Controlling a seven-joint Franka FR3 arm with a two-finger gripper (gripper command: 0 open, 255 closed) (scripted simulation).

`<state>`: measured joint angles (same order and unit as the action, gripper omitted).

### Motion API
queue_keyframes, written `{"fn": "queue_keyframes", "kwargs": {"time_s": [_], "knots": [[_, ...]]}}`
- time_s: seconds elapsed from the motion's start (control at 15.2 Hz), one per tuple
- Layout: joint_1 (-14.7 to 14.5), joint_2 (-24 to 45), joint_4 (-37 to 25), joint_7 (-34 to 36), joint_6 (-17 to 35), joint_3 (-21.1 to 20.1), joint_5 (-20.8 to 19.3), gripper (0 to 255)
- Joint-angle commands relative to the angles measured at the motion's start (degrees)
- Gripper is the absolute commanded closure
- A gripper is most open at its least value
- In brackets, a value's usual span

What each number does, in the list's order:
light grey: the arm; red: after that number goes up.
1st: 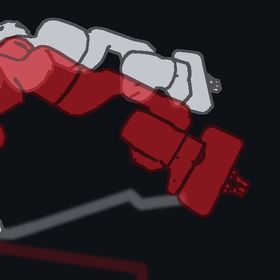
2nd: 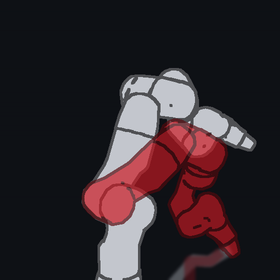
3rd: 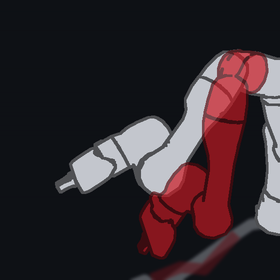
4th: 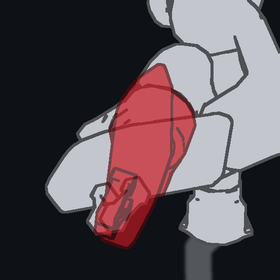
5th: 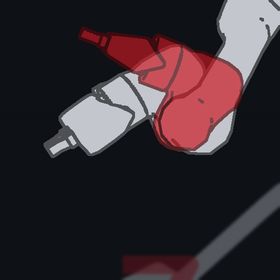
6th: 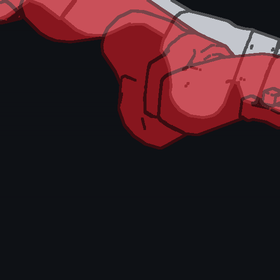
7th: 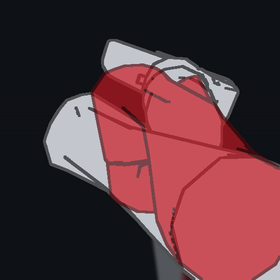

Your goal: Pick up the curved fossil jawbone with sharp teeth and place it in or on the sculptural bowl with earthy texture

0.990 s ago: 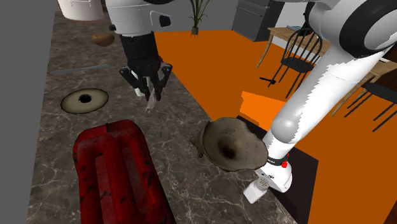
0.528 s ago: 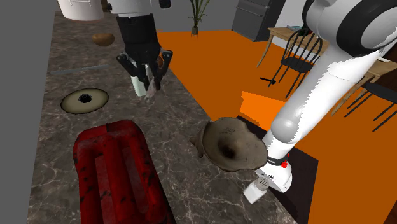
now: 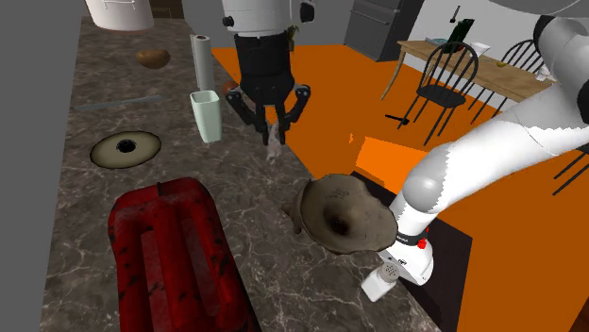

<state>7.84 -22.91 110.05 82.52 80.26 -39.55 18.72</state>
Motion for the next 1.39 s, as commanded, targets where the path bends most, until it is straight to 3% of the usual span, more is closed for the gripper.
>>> {"fn": "queue_keyframes", "kwargs": {"time_s": [0.0, 0.66, 1.32], "knots": [[-1.44, -5.24, 3.59, -1.41, -1.38, 2.10, 2.16, 255], [-9.96, -27.95, 18.43, -4.13, -10.31, 11.15, 6.85, 255], [-10.93, -30.56, 27.11, -5.38, -4.16, 8.87, 8.90, 255]]}}
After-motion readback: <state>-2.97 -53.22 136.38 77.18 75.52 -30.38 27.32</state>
